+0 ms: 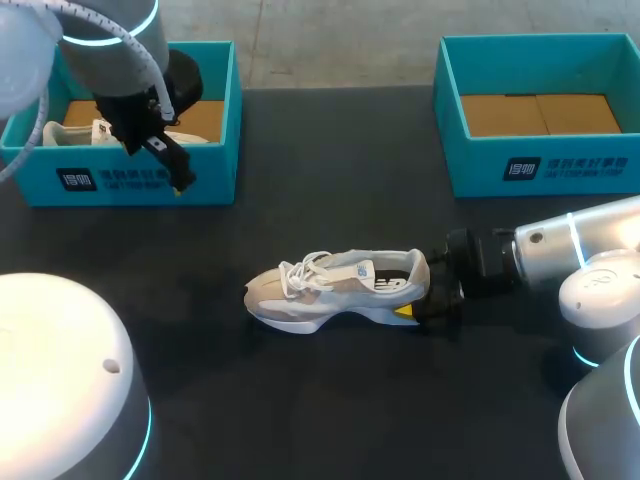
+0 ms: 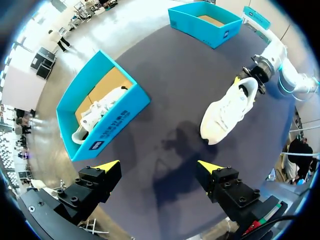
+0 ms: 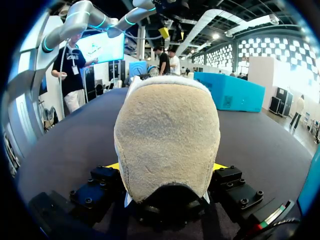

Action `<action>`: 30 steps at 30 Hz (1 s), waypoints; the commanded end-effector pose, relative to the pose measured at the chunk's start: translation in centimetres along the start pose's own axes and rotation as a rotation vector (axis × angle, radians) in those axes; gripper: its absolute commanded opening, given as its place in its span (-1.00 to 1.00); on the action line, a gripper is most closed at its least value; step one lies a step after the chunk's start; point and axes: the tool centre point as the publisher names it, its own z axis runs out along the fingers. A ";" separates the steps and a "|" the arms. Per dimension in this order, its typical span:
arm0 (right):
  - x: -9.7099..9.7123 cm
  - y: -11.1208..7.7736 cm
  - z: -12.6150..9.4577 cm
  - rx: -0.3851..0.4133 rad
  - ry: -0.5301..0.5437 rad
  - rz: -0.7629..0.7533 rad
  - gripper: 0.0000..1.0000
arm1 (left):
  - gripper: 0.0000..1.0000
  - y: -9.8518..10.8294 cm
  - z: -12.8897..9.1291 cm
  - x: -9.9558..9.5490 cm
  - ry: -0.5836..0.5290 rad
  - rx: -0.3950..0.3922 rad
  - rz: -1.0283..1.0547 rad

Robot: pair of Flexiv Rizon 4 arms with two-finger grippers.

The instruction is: Take the shoe out of the shoebox, open the shoe tongue, remove and reinsert the insole, then place the shoe into the shoebox

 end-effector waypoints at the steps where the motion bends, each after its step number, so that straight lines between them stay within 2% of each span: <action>1: 0.1 0.0 0.2 0.003 -0.002 0.000 -1.00 | 1.00 0.3 0.3 0.9 0.012 0.009 -0.062; 9: 0.1 0.0 0.2 0.003 -0.002 0.000 -1.00 | 1.00 -0.4 1.2 3.2 0.012 0.032 -0.138; 14: 0.1 0.0 0.2 0.003 -0.002 0.000 -1.00 | 1.00 -1.2 2.3 4.4 0.022 0.048 -0.256; 26: 0.1 0.0 0.2 0.003 -0.002 0.000 -1.00 | 1.00 -4.7 4.8 8.0 0.081 0.050 -0.542; 30: 0.1 0.0 0.2 0.003 -0.002 0.000 -1.00 | 1.00 -5.7 5.2 9.2 0.100 0.050 -0.578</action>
